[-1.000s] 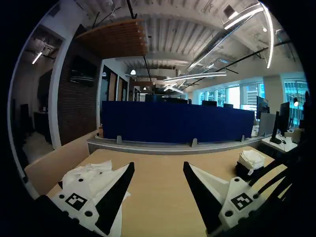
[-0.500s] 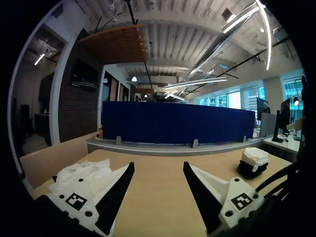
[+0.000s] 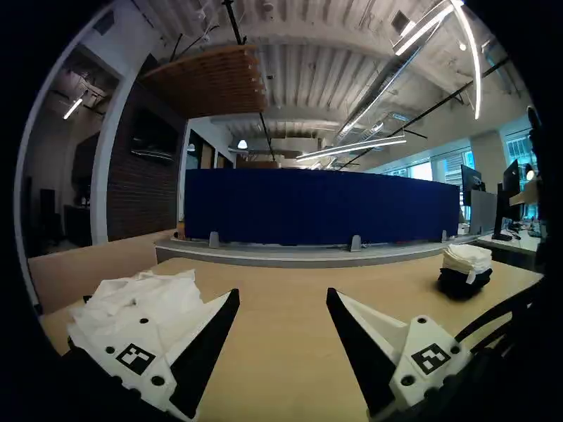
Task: Fold towel
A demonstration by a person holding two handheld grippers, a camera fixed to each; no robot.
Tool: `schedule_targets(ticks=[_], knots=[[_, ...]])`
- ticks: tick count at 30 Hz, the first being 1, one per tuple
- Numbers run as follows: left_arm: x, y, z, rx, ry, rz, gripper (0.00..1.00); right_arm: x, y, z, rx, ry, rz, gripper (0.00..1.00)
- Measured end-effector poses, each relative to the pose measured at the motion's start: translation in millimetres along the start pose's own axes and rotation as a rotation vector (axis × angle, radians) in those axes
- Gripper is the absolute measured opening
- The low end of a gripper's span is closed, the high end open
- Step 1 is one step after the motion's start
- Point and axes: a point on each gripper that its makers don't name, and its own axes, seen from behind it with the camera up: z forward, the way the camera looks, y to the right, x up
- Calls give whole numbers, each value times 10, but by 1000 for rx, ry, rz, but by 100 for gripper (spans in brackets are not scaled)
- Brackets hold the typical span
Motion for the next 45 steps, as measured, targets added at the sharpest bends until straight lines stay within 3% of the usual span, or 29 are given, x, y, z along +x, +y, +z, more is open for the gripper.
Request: schedule_targets(ticks=[8, 15, 24, 36, 45], knots=[[-213, -1, 86, 4, 4, 1, 92, -118, -120, 161, 19, -2, -28, 100], [-214, -3, 112, 10, 20, 22, 92, -141, -109, 194, 11, -1, -26, 100], [-317, 89, 148, 2, 0, 39, 92, -109, -40, 161, 3, 2, -21, 100], [-320, 95, 129, -11, -5, 40, 92, -53, -23, 88, 26, 27, 17, 100], [-318, 104, 132, -10, -5, 42, 92, 177, 138, 32, 30, 113, 3, 100]])
